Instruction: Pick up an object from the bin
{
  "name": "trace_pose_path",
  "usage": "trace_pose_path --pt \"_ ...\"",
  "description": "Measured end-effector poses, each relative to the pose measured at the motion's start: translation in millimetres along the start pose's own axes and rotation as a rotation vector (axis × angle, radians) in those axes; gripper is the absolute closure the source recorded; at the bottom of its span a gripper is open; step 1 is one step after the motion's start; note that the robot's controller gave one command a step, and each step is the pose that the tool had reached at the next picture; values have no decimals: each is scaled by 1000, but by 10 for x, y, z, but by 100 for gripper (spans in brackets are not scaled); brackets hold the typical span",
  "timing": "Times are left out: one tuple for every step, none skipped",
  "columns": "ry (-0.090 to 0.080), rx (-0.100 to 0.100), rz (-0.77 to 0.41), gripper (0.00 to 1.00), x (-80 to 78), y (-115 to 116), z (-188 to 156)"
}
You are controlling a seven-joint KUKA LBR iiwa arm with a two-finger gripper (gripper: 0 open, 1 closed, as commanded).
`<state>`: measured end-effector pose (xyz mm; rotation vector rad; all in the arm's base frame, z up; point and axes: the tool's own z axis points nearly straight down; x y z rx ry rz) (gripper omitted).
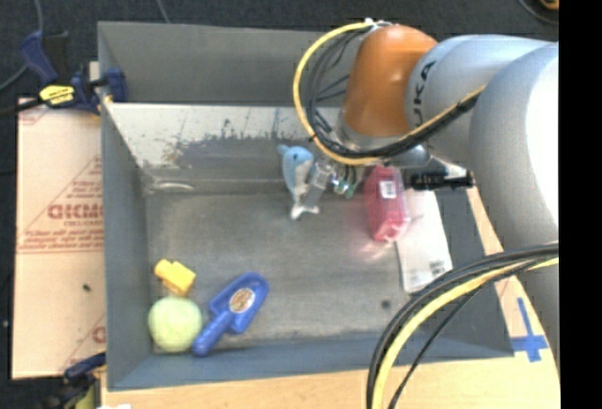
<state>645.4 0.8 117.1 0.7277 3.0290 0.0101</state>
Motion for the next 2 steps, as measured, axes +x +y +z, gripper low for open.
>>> trace_pose_path --pt "-13 -6 -36 100 -72 30 -741" --pt "-6 -2 -6 100 -57 -243 -1703"
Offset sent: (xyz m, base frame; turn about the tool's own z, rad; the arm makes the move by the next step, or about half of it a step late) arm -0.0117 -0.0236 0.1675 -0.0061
